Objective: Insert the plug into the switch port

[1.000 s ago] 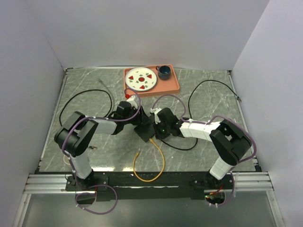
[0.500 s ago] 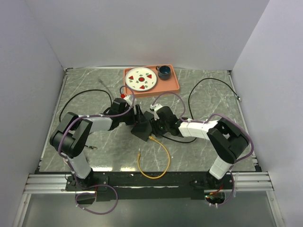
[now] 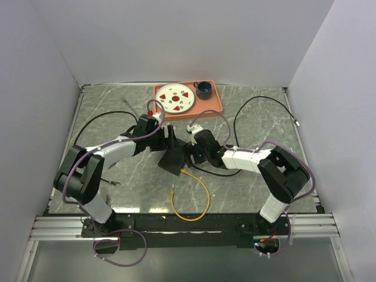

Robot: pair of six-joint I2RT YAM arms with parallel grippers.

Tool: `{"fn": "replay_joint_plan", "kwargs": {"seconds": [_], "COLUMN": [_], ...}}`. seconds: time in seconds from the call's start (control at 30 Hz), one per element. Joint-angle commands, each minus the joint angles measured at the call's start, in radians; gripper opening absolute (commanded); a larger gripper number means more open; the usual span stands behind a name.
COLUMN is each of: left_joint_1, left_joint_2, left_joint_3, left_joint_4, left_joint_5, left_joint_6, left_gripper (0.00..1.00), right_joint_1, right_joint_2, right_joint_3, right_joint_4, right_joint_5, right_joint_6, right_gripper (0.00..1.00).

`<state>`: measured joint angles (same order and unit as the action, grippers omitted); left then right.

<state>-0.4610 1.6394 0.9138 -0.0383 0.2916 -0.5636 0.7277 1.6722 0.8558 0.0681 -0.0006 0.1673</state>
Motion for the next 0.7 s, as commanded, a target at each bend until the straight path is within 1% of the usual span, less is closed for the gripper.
{"fn": "replay_joint_plan", "kwargs": {"seconds": [0.0,0.27,0.4,0.53,0.63,0.67], "left_joint_1": [0.019,0.056,0.081,0.136,0.171,0.180], "left_joint_2": [-0.093,-0.171,-0.164,-0.153,-0.144,-0.139], "left_joint_3": [0.048,0.076,0.086,0.083,0.094,0.096], "left_joint_4": [-0.051,-0.104,-0.118,-0.115,-0.136,-0.147], "left_joint_5": [-0.049,-0.161,-0.189,-0.189,-0.245,-0.261], "left_joint_6": [0.045,0.087,0.090,0.073,0.076,0.071], "left_gripper": [0.89,0.91,0.90,0.89,0.87,0.85], "right_joint_1": [-0.007,-0.005,-0.004,-0.005,-0.004,-0.005], "right_joint_2": [-0.054,-0.121,-0.137,-0.160,-0.170,-0.170], "right_joint_3": [0.031,0.006,0.011,0.012,0.011,0.009], "right_joint_4": [0.042,0.058,0.058,0.059,0.059,0.059], "right_joint_5": [0.047,0.039,0.030,0.021,0.014,0.011], "right_joint_6": [0.003,0.008,0.008,0.014,0.015,0.017], "right_gripper": [0.88,0.90,0.90,0.91,0.91,0.91]}}
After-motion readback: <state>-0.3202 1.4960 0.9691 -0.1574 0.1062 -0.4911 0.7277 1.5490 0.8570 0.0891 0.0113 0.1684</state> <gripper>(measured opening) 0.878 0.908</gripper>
